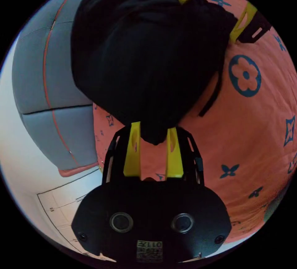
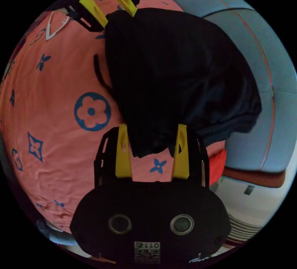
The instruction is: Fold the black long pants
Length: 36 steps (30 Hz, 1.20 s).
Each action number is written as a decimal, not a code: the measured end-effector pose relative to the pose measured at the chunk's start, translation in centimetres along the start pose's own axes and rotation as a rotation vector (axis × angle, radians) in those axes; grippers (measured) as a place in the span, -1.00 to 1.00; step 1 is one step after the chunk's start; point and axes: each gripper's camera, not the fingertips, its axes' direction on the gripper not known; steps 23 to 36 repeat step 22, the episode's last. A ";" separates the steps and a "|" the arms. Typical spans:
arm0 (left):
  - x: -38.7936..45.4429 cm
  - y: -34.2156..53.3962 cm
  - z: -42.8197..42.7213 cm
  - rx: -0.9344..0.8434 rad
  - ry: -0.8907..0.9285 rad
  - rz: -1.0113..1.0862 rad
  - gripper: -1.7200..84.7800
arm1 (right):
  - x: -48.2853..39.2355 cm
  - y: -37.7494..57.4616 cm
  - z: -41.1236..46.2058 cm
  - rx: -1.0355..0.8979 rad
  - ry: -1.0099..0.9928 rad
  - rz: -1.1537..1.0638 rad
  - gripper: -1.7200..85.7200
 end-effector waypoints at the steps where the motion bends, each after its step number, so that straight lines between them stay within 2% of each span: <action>1: 0.1 1.2 -0.6 0.046 -0.001 -0.030 -0.68 | 0.1 1.3 -0.4 0.044 0.002 0.022 -0.51; 5: 0.1 7.7 -3.2 0.142 0.059 -0.226 -0.66 | -0.7 8.0 -3.1 0.205 -0.019 0.144 -0.49; 8: 2.4 14.4 -6.8 0.215 0.202 -0.432 -0.70 | -3.1 15.8 -5.2 0.296 -0.109 0.315 -0.53; 12: 8.7 22.4 -13.1 0.518 0.565 -0.778 -0.81 | -9.0 27.6 -7.4 0.336 -0.327 0.535 -0.74; 15: 13.3 25.1 -15.3 0.693 0.692 -0.894 -0.88 | -13.1 34.2 -8.3 0.304 -0.342 0.709 -0.89; 20: 17.1 25.9 -14.4 0.658 0.939 -0.918 -0.94 | -17.0 39.1 -7.0 0.133 -0.366 0.751 -0.95; 22: 17.3 25.5 -15.0 0.623 0.900 -0.826 -0.95 | -18.1 40.9 -5.2 0.074 -0.437 0.796 -0.96; 36: 17.3 25.5 -15.0 0.623 0.900 -0.826 -0.95 | -18.1 40.9 -5.2 0.074 -0.437 0.796 -0.96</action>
